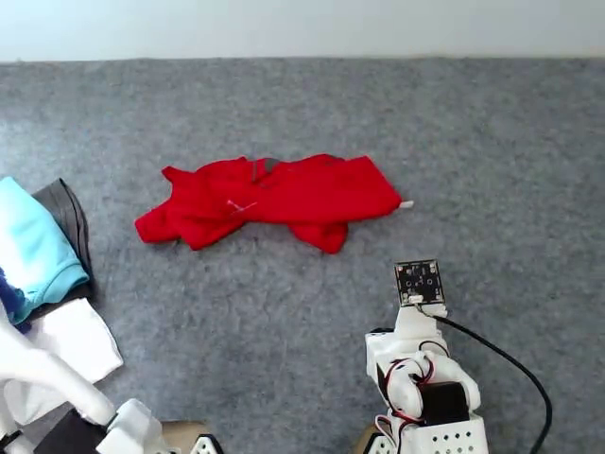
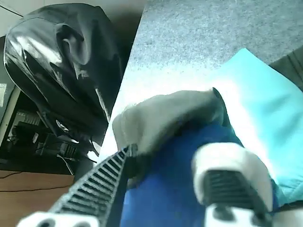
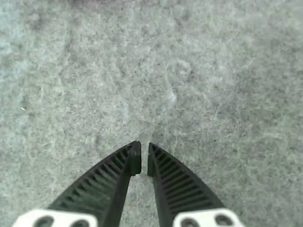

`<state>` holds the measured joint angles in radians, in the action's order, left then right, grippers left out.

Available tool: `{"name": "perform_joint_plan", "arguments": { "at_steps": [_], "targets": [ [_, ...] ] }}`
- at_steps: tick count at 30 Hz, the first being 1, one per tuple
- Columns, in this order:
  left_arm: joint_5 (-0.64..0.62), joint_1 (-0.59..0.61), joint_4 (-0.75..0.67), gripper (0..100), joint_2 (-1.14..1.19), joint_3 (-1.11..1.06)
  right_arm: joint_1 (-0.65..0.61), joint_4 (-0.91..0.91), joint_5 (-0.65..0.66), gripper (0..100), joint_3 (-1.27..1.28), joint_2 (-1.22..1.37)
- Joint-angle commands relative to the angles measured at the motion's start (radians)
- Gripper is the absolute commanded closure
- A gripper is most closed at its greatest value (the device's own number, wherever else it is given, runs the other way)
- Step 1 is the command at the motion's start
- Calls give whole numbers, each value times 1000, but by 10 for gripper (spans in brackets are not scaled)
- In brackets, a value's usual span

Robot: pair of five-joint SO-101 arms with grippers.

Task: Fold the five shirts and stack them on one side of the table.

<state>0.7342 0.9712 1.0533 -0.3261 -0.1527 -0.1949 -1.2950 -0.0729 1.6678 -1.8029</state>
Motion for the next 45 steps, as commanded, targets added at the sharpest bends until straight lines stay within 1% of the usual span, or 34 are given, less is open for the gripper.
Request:
{"name": "perform_joint_plan", "arguments": {
  "at_steps": [1,5,11,15,18,23,26,32,34,36,40,43,45],
  "targets": [
    [-8,-14,54,714,-28,45,1,-7,-9,959,15,-4],
    [-11,-21,126,714,-109,50,1,-7,-9,959,15,-4],
    [-21,-84,249,716,-249,44,1,-7,-9,959,15,-4],
    [-163,-133,318,716,-322,45,1,-7,-9,959,15,-4],
    [-245,-183,436,717,-387,45,1,-7,-9,959,15,-4],
    [-304,-288,620,725,-479,45,1,-7,-9,959,15,-4],
    [-310,-347,681,786,-508,45,1,-7,-9,959,15,-4],
    [-310,-408,698,938,-543,44,1,-7,-9,959,15,-4],
    [-311,-451,698,980,-545,44,-2,-7,-9,959,15,-4],
    [-322,-509,698,986,-546,44,-4,-7,-9,957,15,-4],
    [-451,-667,698,985,-539,24,-5,-7,-9,956,15,-4],
    [-514,-815,698,985,-539,-59,-4,-7,-8,956,15,-4],
    [-531,-888,689,985,-539,-130,1,-7,-6,955,15,-4]
  ]
}}
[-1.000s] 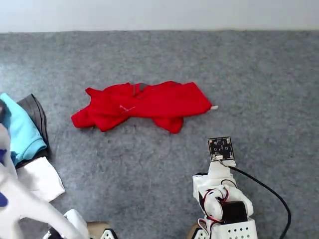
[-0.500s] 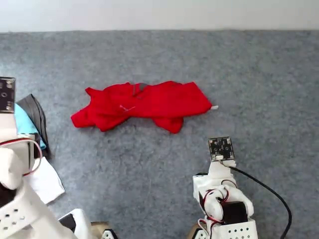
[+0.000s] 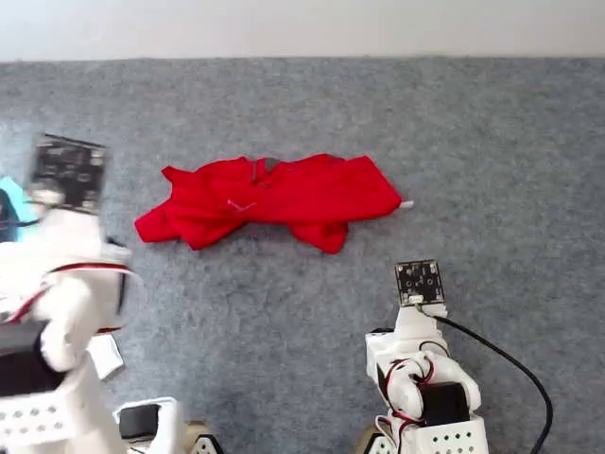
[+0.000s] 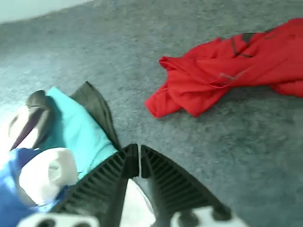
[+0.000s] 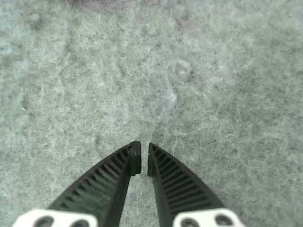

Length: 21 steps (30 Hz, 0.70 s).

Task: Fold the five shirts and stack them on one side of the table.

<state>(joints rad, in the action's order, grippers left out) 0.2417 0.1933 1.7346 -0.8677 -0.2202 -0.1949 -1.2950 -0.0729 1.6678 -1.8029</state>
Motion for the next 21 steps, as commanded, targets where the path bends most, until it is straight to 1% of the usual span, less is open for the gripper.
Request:
{"name": "perform_joint_plan", "arguments": {
  "at_steps": [1,4,6,8,9,11,13,15,17,21],
  "targets": [
    [-35,-130,-5,985,3,-94,-2,-7,-6,955,15,-4],
    [-34,-140,-55,983,3,-162,2,13,3,955,14,-4],
    [-32,-140,-80,983,3,-183,16,53,89,954,12,-4],
    [-3,-138,-86,983,3,-193,82,127,155,958,-6,-4],
    [8,-135,-86,983,3,-193,124,179,152,959,-20,-2],
    [18,-98,-84,983,2,-197,177,263,169,960,-58,12],
    [21,-44,-91,983,2,-197,183,286,206,960,-110,38],
    [21,2,-103,983,2,-199,182,288,210,960,-178,91],
    [21,17,-104,982,3,-199,182,285,210,960,-242,180],
    [21,-31,-157,981,3,-214,188,272,209,960,-377,394]
  ]
}}
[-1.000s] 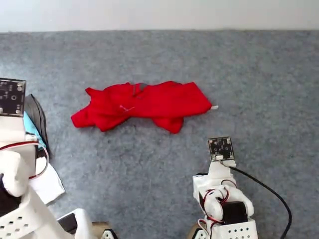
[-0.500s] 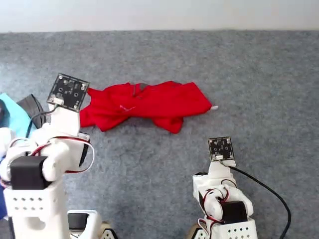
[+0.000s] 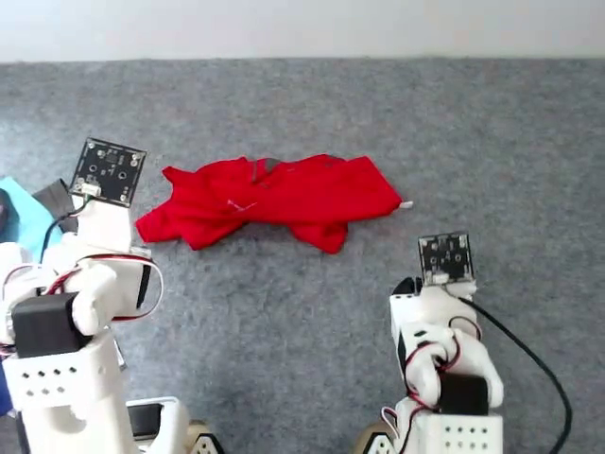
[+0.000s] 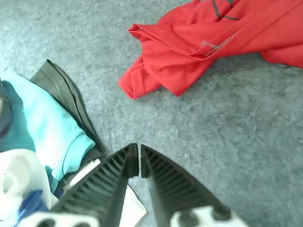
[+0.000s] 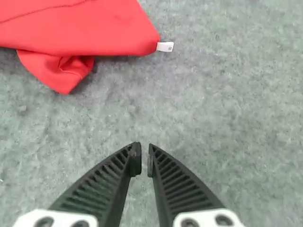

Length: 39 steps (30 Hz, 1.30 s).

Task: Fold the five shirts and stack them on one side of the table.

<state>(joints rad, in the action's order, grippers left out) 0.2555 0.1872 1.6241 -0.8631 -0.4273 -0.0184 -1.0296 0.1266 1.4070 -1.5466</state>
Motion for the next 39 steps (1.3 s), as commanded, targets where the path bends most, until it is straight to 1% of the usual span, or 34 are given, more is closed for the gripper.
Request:
{"name": "perform_joint_plan", "arguments": {
  "at_steps": [1,3,5,8,12,17,19,22,28,31,35,39],
  "targets": [
    [8,-38,-69,981,0,-18,12,-10,9,960,-163,183],
    [8,-80,-124,980,18,-45,12,-54,5,960,-258,271],
    [8,-121,-161,973,84,-53,12,-124,-29,960,-345,340],
    [2,-164,-190,915,236,-15,12,-237,-91,960,-431,403],
    [0,-226,-189,885,450,136,12,-321,-98,960,-471,417],
    [5,-345,-190,876,674,349,12,-386,-101,960,-473,415],
    [5,-391,-190,836,767,432,21,-410,-103,960,-473,415],
    [0,-446,-190,778,919,575,77,-418,-104,960,-473,415],
    [-2,-535,-190,774,1263,938,240,-418,-100,960,-473,415],
    [-2,-574,-190,773,1436,1139,295,-418,-98,960,-473,415],
    [-6,-612,-190,775,1668,1432,326,-420,-98,960,-470,415],
    [-107,-644,-190,774,1887,1722,326,-420,-98,960,-466,415]
  ]
}}
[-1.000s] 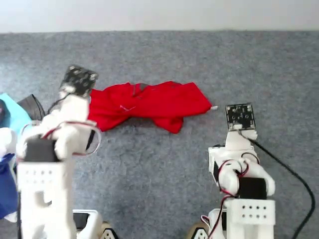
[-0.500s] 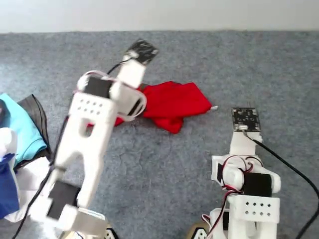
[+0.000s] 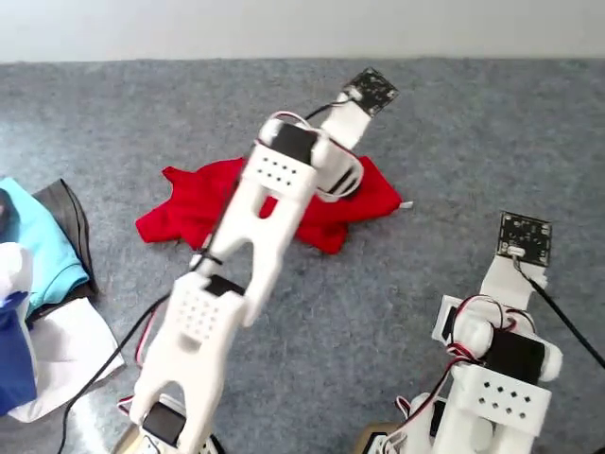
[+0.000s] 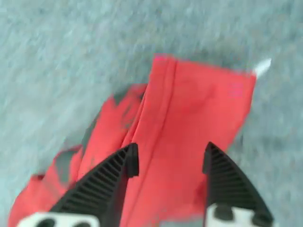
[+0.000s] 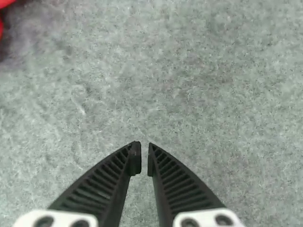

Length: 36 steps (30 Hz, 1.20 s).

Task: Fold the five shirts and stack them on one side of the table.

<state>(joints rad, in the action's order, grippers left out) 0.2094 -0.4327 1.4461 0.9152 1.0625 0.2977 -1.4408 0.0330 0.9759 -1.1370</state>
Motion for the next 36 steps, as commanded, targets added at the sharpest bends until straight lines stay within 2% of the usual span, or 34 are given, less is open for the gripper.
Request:
{"name": "perform_joint_plan", "arguments": {
  "at_steps": [1,5,11,15,16,24,36],
  "targets": [
    [-84,-35,-12,774,160,298,8,-8,-5,960,-35,5],
    [-140,-77,-8,774,331,481,7,-8,-5,960,-35,5],
    [-149,-75,-9,796,460,536,10,-8,-5,960,-34,5],
    [-146,-77,6,976,434,555,10,-8,-5,960,-34,5],
    [-146,-80,25,994,420,575,10,-7,-5,960,-34,5],
    [-146,-126,310,988,204,616,7,-7,-5,960,-34,5],
    [-152,-77,311,988,11,530,10,-7,-5,960,-34,5]
  ]
}}
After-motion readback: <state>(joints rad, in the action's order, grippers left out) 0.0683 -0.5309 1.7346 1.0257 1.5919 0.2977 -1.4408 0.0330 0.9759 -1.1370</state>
